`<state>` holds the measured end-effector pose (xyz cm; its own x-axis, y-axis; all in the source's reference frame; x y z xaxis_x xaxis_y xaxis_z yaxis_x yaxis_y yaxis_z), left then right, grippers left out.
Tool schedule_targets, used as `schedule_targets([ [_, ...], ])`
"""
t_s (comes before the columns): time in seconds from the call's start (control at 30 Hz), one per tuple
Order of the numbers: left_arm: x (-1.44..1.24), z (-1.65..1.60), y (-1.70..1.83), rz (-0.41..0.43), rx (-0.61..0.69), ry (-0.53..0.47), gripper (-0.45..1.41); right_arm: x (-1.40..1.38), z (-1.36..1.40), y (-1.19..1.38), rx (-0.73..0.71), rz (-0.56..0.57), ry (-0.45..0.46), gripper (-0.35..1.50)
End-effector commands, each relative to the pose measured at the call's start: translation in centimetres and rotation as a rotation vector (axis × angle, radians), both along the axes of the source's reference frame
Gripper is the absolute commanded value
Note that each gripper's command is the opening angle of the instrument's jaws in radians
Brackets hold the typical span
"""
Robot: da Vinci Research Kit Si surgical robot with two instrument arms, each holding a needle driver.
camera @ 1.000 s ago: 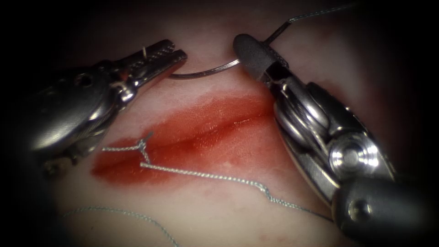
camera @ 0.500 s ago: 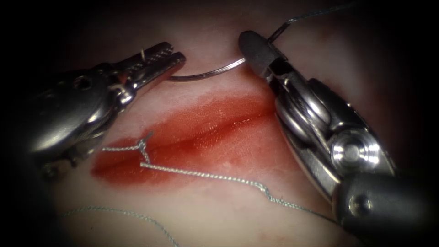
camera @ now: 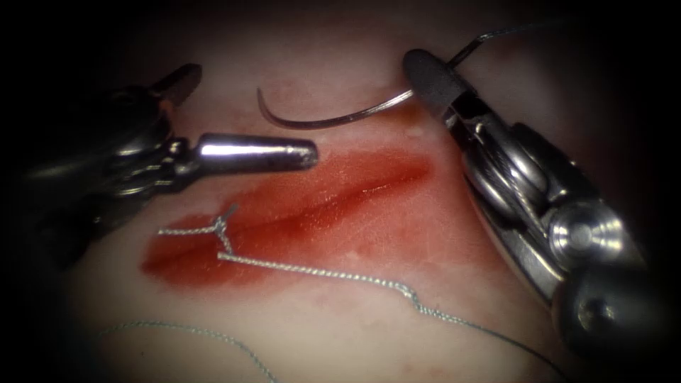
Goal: Wound Closure
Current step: Grab the needle from the left gripper with the right gripper.
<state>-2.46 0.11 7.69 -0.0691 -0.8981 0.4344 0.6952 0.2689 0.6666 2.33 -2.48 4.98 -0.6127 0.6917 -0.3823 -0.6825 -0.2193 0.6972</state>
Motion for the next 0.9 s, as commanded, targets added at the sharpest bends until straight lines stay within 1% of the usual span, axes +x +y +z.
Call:
schedule_targets([
  [0.03, 0.00, -0.05, 0.14, 0.002, -0.002, -0.007, 0.99, -0.03, -0.05, 0.11, -0.020, 0.009, -0.015, -0.35],
  [0.1, 0.07, -0.08, 0.20, 0.008, 0.015, -0.020, 1.04, -0.15, -0.06, 0.14, -0.054, -0.013, -0.044, -0.35],
  [0.17, 0.13, -0.07, 0.26, 0.021, 0.018, -0.029, 1.04, -0.33, -0.06, 0.19, -0.139, -0.087, -0.102, -0.35],
  [0.23, 0.18, -0.03, 0.29, 0.030, 0.021, -0.038, 1.04, -0.53, -0.05, 0.24, -0.239, -0.160, -0.122, -0.35],
  [0.27, 0.21, 0.02, 0.31, 0.045, 0.014, -0.042, 1.01, -0.61, -0.04, 0.26, -0.281, -0.196, -0.136, -0.35],
  [0.3, 0.24, 0.10, 0.31, 0.091, -0.021, -0.044, 0.98, -0.76, -0.03, 0.31, -0.396, -0.311, -0.214, -0.35],
  [0.37, 0.27, 0.20, 0.30, 0.167, -0.086, -0.043, 0.84, -0.85, -0.03, 0.34, -0.503, -0.397, -0.252, -0.35],
  [0.4, 0.28, 0.27, 0.29, 0.234, -0.131, -0.055, 0.73, -0.90, -0.03, 0.38, -0.612, -0.455, -0.258, -0.35],
  [0.43, 0.28, 0.32, 0.29, 0.272, -0.134, -0.078, 0.66, -0.91, -0.03, 0.39, -0.647, -0.467, -0.239, -0.35],
  [0.47, 0.28, 0.34, 0.29, 0.305, -0.131, -0.103, 0.61, -0.90, -0.04, 0.39, -0.700, -0.494, -0.240, -0.35],
  [0.5, 0.28, 0.36, 0.28, 0.347, -0.125, -0.131, 0.56, -0.90, -0.03, 0.40, -0.778, -0.532, -0.225, -0.35],
  [0.53, 0.27, 0.40, 0.28, 0.427, -0.125, -0.186, 0.52, -0.87, -0.03, 0.42, -0.883, -0.584, -0.213, -0.35],
  [0.63, 0.23, 0.43, 0.25, 0.477, -0.145, -0.200, 0.63, -0.80, -0.03, 0.43, -0.978, -0.642, -0.222, -0.35],
  [0.73, 0.19, 0.43, 0.22, 0.523, -0.156, -0.220, 0.78, -0.72, -0.03, 0.45, -1.147, -0.738, -0.183, -0.35],
  [0.8, 0.16, 0.44, 0.19, 0.546, -0.159, -0.232, 0.74, -0.65, -0.05, 0.47, -1.290, -0.770, -0.185, -0.35],
  [0.83, 0.14, 0.46, 0.16, 0.575, -0.163, -0.246, 0.73, -0.58, -0.07, 0.47, -1.380, -0.805, -0.210, -0.35],
  [0.87, 0.12, 0.47, 0.14, 0.596, -0.188, -0.246, 0.73, -0.53, -0.10, 0.47, -1.426, -0.823, -0.225, -0.35],
  [0.9, 0.11, 0.48, 0.13, 0.625, -0.227, -0.246, 0.71, -0.49, -0.13, 0.46, -1.445, -0.832, -0.222, -0.35],
])
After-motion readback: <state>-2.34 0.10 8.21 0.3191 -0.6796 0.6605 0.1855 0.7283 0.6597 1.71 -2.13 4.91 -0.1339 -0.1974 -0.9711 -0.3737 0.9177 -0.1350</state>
